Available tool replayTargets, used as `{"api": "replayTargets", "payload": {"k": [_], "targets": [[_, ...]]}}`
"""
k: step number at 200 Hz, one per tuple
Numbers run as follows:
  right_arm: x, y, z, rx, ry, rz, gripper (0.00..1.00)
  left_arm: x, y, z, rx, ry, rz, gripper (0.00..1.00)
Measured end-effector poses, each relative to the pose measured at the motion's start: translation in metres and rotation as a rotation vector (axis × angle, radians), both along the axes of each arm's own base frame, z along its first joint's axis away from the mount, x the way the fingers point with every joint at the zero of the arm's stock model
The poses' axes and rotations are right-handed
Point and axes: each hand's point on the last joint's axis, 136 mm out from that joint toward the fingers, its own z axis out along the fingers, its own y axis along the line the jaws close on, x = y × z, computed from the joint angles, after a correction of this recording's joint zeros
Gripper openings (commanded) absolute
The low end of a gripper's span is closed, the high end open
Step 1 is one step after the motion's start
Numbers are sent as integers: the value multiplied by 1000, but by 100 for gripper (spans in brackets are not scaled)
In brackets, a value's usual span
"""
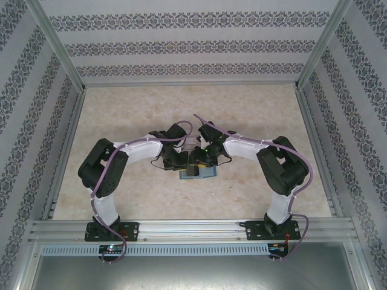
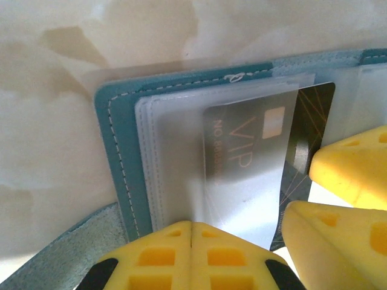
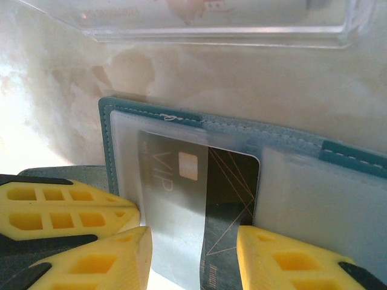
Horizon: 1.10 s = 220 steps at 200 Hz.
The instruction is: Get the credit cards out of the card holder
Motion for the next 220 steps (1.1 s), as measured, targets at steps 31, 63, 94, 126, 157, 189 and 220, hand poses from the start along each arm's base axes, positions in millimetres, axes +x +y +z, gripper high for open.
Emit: {"api": "replayTargets", "payload": {"k": [31, 63, 94, 126, 157, 189, 220], "targets": [[0, -1, 0, -4, -2, 1, 42, -1, 0, -1, 0, 4, -3, 0], [0, -1, -1, -7, -2, 1, 47, -1, 0, -1, 2, 7, -3, 0], [-2, -3, 3, -2, -9, -2, 51, -1, 0, -1, 5, 10, -4, 0], [-2, -7, 7, 2, -14, -10, 50, -1, 1, -1, 8, 11, -5, 0], [-3, -11, 4, -5, -6, -15, 50, -1, 1, -1, 13, 14, -5, 0], [-3, -10, 3, -3, -7, -12, 41, -1, 1, -1, 15, 17, -6, 0], [-4, -9, -4, 6, -1, -10, 38, -1, 1, -2, 21, 25, -9, 0]]}}
